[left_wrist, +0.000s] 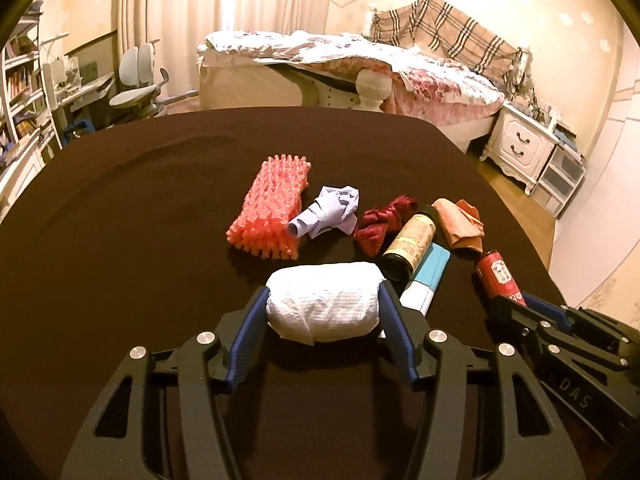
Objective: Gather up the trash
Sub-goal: 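Grasp the white tissue bundle with the left gripper while the right holds the can, then carry the red can and white tissue bundle over the black bin, then open the right gripper over the bin while the left releases the tissue bundle, then move both open grippers back to the table items, then grasp the blue-and-white marker with the left gripper, then grasp the orange crumpled paper with the right gripper while the left holds the marker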
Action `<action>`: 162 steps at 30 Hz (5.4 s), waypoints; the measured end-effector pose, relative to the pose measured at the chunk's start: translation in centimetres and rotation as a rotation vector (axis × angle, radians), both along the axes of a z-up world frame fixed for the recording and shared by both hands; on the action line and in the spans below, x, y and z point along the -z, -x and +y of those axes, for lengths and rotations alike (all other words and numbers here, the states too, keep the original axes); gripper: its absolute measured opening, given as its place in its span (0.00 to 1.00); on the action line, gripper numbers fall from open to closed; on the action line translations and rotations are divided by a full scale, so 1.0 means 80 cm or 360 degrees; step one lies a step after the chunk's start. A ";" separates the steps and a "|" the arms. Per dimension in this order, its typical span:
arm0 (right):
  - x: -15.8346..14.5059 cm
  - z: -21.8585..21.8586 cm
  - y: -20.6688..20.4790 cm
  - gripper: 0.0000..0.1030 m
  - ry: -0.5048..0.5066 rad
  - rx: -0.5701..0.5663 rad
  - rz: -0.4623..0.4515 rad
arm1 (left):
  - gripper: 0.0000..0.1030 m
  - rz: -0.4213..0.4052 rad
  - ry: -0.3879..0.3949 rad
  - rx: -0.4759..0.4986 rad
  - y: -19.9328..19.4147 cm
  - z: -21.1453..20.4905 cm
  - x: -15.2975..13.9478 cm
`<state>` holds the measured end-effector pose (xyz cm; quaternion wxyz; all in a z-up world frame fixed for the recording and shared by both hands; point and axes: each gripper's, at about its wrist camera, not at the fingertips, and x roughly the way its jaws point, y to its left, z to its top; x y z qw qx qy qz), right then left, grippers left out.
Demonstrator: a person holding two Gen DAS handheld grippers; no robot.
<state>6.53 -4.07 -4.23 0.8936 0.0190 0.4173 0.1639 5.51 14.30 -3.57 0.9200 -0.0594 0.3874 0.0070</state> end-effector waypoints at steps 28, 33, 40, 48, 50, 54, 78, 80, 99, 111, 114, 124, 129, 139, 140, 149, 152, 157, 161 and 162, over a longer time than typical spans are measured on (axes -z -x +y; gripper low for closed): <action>-0.031 -0.117 0.053 0.23 -0.0034 0.0268 -0.0137 | 0.54 -0.0148 0.0055 0.0244 0.034 -0.104 -0.039; -0.029 -0.161 0.055 0.23 -0.0014 0.0394 -0.0153 | 0.54 -0.0142 0.0049 0.0339 0.024 -0.146 -0.037; -0.018 -0.210 0.052 0.23 -0.0031 0.0529 -0.0141 | 0.54 -0.0158 0.0008 0.0468 0.011 -0.208 -0.032; -0.004 -0.232 0.045 0.23 -0.0044 0.0580 -0.0116 | 0.54 -0.0136 -0.0024 0.0544 -0.001 -0.248 -0.024; -0.002 -0.235 0.042 0.23 -0.0049 0.0588 -0.0114 | 0.54 -0.0134 -0.0038 0.0558 -0.001 -0.252 -0.022; 0.001 -0.246 0.045 0.23 -0.0053 0.0606 -0.0116 | 0.54 -0.0124 -0.0061 0.0572 -0.005 -0.261 -0.017; 0.002 -0.262 0.046 0.56 0.0000 0.0728 -0.0151 | 0.76 -0.0154 -0.0178 0.0477 -0.007 -0.265 -0.019; 0.000 -0.258 0.044 0.60 0.0010 0.0725 -0.0157 | 0.77 -0.0161 -0.0186 0.0466 -0.005 -0.262 -0.020; -0.001 -0.181 0.036 0.67 0.0048 0.0527 -0.0130 | 0.77 -0.0131 -0.0257 0.0239 0.007 -0.169 -0.019; -0.012 -0.115 0.026 0.67 0.0010 0.0321 -0.0117 | 0.65 0.0040 -0.0240 0.0086 -0.014 -0.098 -0.002; -0.014 -0.100 0.021 0.67 0.0014 0.0278 -0.0116 | 0.62 0.0085 -0.0231 0.0101 -0.019 -0.094 0.006; -0.011 -0.072 0.021 0.67 0.0031 0.0193 -0.0102 | 0.25 0.0134 -0.0199 0.0222 -0.025 -0.094 0.016; -0.004 -0.071 0.020 0.67 0.0033 0.0189 -0.0077 | 0.19 0.0077 -0.0173 0.0271 -0.016 -0.096 0.014; -0.003 -0.053 0.018 0.67 0.0052 0.0156 -0.0069 | 0.18 0.0005 -0.0167 0.0249 0.009 -0.084 0.004; -0.004 -0.051 0.018 0.67 0.0057 0.0150 -0.0071 | 0.18 0.0000 -0.0162 0.0239 0.013 -0.080 0.003; -0.003 -0.022 0.011 0.67 0.0128 0.0093 -0.0055 | 0.18 0.0002 -0.0128 0.0118 0.034 -0.037 0.001; -0.005 -0.014 0.007 0.67 0.0130 0.0077 -0.0056 | 0.18 -0.0003 -0.0136 0.0072 0.038 -0.024 0.002; -0.002 0.002 -0.009 0.67 0.0151 0.0058 -0.0046 | 0.18 0.0013 -0.0139 -0.0015 0.032 0.002 0.004; -0.003 0.013 -0.025 0.66 0.0153 0.0059 -0.0042 | 0.18 0.0010 -0.0147 -0.0069 0.026 0.022 0.003; -0.003 0.017 -0.030 0.66 0.0154 0.0058 -0.0047 | 0.18 0.0008 -0.0148 -0.0079 0.024 0.026 0.003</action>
